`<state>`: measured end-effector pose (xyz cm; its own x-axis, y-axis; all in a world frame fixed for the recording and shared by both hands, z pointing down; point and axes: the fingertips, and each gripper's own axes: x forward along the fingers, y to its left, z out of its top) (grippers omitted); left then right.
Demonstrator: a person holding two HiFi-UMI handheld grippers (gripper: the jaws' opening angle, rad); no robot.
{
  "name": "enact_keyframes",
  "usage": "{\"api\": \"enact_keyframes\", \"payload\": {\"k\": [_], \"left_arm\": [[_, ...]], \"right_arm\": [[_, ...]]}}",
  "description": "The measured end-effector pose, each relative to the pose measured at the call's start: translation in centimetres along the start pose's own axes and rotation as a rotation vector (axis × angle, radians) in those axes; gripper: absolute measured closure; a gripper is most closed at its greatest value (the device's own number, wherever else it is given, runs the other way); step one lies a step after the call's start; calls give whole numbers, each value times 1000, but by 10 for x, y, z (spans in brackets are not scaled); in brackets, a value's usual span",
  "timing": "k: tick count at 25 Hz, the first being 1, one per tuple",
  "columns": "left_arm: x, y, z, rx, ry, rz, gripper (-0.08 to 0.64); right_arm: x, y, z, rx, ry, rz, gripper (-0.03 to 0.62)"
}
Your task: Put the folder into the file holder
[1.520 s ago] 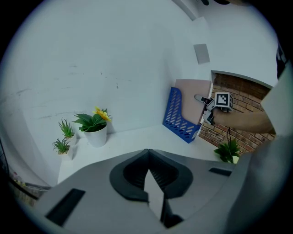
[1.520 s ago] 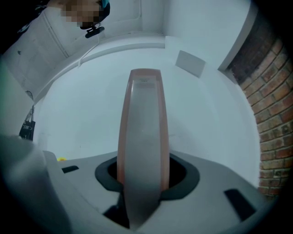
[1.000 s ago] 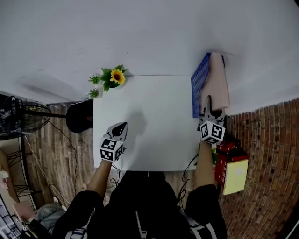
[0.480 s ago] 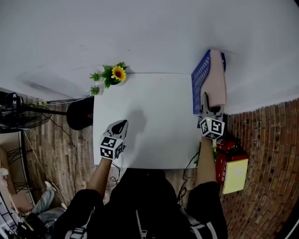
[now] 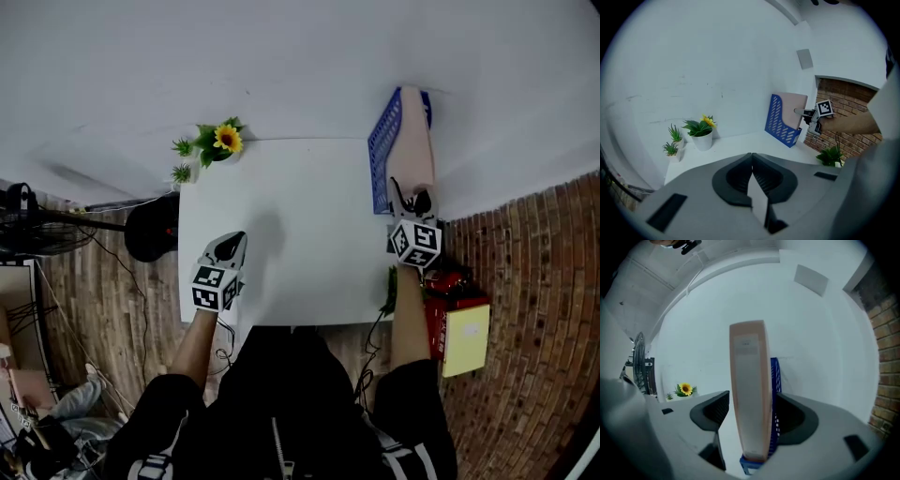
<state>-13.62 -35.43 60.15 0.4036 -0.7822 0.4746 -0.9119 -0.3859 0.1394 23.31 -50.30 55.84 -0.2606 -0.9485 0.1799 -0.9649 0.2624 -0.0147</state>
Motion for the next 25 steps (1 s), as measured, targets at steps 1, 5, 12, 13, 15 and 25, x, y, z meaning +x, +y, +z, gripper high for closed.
{"api": "enact_keyframes", "payload": {"k": [1, 5, 12, 13, 15, 25], "left_arm": [[-2, -2, 1, 1, -4, 0, 535], [-8, -12, 5, 11, -29, 1, 535], [-23, -37, 29, 39, -114, 4, 535], [-26, -40, 32, 43, -123, 3, 535], [-32, -47, 36, 46, -135, -2, 535], [-57, -60, 64, 65, -233, 9, 535]], "right_arm": [[-6, 2, 2, -5, 4, 1, 284], [-33, 3, 12, 4, -2, 14, 288], [-87, 5, 21, 32, 1, 41, 324], [-95, 9, 21, 28, 3, 49, 345], [-108, 19, 22, 26, 3, 69, 393], [-149, 71, 34, -16, -18, 111, 566]]}}
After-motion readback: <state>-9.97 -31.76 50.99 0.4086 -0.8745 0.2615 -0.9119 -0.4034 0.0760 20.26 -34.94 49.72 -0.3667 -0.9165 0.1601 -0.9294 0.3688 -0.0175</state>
